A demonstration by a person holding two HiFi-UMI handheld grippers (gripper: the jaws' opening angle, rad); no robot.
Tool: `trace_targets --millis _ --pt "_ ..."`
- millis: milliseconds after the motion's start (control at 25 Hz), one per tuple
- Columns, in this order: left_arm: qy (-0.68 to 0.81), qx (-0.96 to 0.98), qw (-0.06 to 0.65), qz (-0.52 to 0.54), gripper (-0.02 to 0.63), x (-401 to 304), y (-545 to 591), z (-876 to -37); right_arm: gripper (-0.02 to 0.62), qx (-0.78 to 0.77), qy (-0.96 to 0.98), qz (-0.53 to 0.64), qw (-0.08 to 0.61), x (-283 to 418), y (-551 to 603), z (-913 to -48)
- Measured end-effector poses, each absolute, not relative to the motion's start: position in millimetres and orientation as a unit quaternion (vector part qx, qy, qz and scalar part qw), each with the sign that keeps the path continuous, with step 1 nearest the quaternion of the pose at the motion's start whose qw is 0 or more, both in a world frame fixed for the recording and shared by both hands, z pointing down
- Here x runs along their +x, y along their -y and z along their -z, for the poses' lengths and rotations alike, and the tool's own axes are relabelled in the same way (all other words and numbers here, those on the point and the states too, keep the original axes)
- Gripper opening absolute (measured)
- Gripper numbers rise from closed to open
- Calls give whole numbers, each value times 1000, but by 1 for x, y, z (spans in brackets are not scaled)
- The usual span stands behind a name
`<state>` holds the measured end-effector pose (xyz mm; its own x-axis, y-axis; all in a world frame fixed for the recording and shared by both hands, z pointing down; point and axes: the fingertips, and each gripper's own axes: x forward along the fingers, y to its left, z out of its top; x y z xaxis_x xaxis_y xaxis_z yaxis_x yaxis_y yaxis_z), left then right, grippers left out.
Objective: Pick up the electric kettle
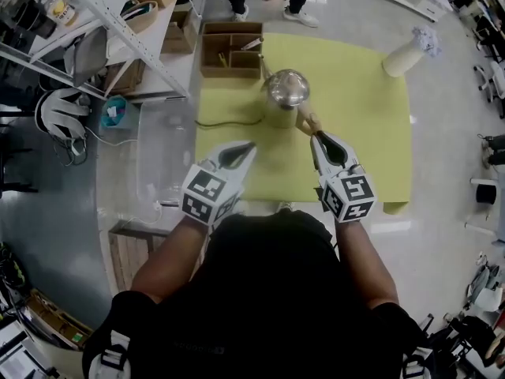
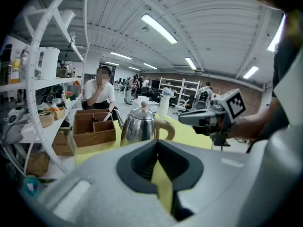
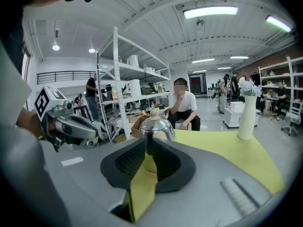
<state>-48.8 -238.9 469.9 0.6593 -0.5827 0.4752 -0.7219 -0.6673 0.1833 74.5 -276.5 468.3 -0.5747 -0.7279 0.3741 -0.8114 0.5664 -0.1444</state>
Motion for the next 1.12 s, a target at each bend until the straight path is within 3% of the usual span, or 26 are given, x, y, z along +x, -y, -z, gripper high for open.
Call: trace_targets --millis 360,840,1120 --pt "392 878 198 -188 2 -48 253 -477 150 417 874 -124 215 78 315 -507" --pt "428 859 215 -179 2 -60 256 -486 162 373 883 -117 260 64 330 -534" --pt "439 853 221 -178 2 -63 256 -488 138 358 882 -109 287 56 338 -552"
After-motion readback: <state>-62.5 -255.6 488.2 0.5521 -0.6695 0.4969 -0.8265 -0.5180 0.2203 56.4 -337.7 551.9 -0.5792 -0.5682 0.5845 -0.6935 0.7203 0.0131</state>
